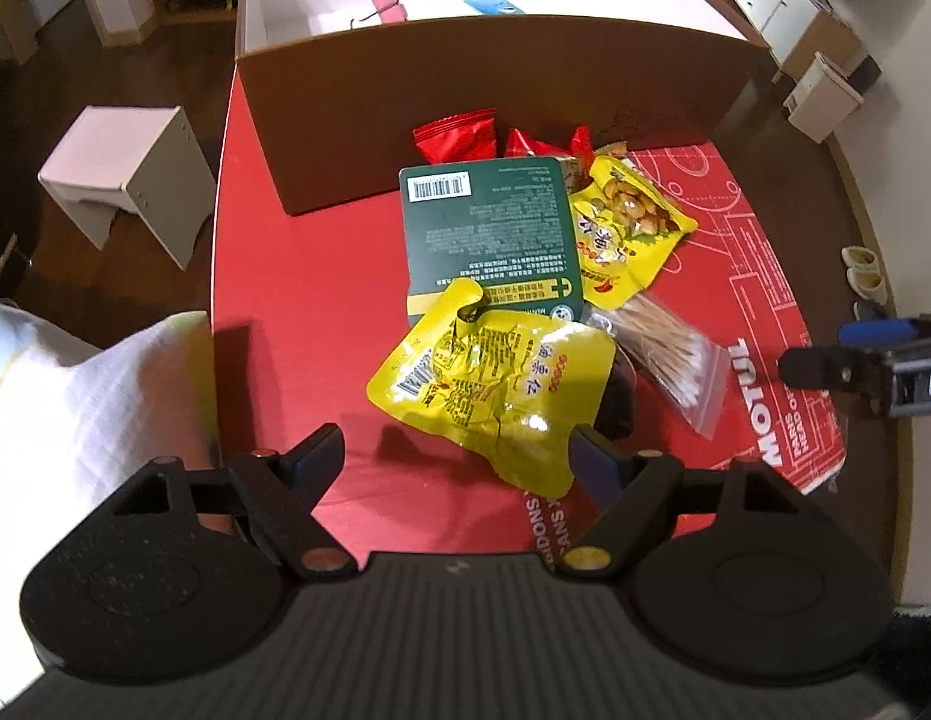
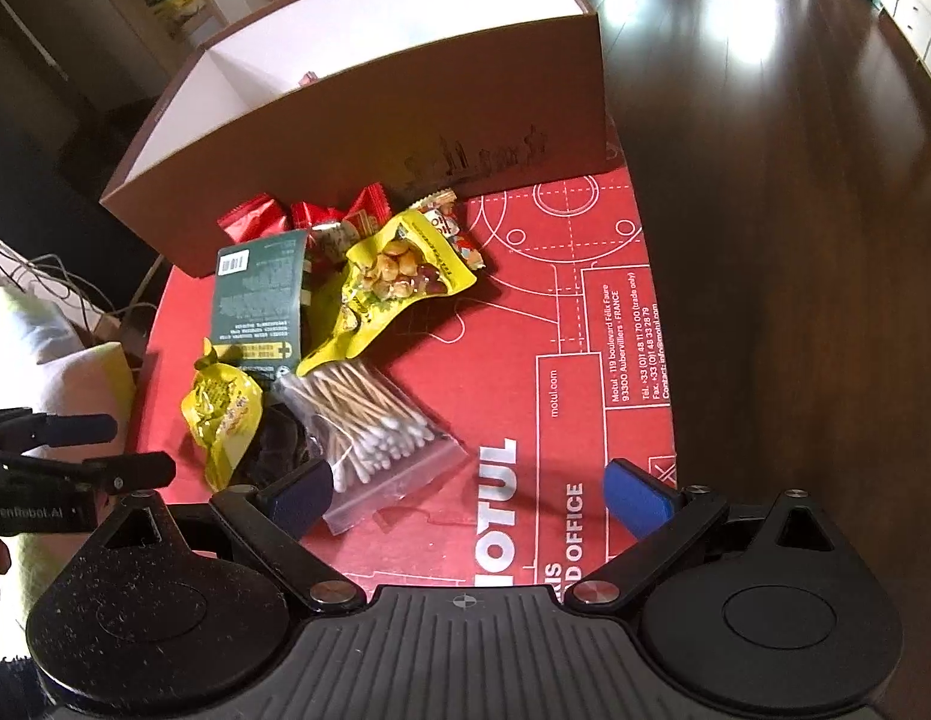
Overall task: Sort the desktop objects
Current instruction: 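Move the left tool to the yellow snack packet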
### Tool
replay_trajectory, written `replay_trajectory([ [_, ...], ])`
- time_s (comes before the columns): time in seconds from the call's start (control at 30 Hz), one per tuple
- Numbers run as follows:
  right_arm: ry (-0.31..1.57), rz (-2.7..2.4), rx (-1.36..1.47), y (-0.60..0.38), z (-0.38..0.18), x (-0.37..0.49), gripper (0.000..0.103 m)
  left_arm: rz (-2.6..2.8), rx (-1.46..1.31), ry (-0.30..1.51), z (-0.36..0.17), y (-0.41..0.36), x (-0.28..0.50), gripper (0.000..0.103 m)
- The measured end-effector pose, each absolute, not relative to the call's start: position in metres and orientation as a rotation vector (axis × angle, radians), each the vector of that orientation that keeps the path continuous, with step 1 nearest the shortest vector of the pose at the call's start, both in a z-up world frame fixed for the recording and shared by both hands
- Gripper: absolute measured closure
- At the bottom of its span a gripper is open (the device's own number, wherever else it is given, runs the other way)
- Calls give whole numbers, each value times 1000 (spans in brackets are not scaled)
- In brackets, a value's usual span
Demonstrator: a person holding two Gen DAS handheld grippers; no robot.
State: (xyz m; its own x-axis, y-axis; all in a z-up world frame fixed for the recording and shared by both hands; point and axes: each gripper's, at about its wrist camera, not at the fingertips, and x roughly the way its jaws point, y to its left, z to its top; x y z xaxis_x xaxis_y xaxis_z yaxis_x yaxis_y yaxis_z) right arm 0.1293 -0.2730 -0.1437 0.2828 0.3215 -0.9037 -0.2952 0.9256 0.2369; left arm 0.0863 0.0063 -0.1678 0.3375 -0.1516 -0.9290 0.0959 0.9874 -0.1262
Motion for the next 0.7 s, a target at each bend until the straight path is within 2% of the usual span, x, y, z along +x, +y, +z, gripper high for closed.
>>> replay_trajectory([
  [0.47,1276,441,-3,-271,-162,154,4,-5,-299,1266,-186,17,131,23],
  [0.7,1295,452,-13,-269,-167,163,4,44,-304,1305,-203,8,150,22],
])
